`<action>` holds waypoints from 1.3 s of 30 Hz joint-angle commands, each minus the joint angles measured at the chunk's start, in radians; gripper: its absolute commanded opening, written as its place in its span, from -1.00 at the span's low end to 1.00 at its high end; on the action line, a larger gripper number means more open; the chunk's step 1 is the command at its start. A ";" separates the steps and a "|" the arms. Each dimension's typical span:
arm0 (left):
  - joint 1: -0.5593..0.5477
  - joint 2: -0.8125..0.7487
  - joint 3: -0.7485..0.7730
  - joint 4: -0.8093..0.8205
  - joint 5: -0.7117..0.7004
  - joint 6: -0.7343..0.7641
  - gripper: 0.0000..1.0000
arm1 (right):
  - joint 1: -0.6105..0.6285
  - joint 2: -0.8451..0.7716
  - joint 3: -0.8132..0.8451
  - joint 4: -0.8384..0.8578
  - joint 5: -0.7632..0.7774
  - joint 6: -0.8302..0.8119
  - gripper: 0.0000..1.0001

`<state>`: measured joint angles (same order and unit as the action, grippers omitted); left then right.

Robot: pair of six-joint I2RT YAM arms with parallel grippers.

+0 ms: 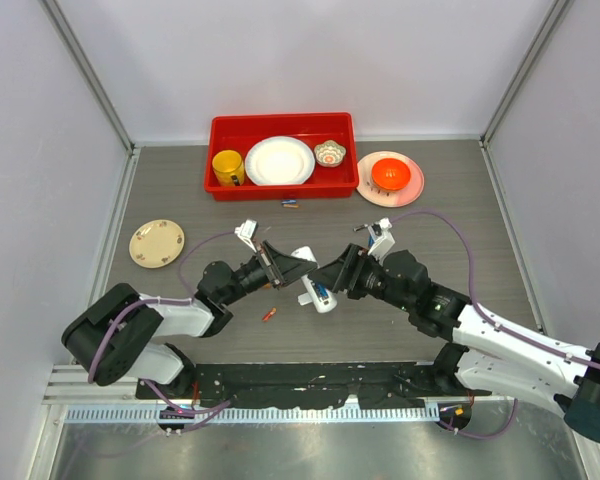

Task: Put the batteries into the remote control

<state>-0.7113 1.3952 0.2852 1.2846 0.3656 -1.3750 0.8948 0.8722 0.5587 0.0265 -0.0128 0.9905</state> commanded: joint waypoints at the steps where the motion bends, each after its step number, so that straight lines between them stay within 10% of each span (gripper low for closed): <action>1: -0.001 -0.042 -0.007 0.262 -0.013 0.022 -1.00 | -0.019 0.005 -0.025 0.157 -0.076 0.080 0.41; 39: -0.001 -0.051 0.006 0.260 -0.053 0.033 -1.00 | -0.106 0.047 -0.146 0.320 -0.207 0.162 -0.10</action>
<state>-0.7113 1.3693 0.2722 1.2808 0.3313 -1.3556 0.7940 0.9104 0.4240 0.2916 -0.2024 1.1404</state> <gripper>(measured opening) 0.273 0.473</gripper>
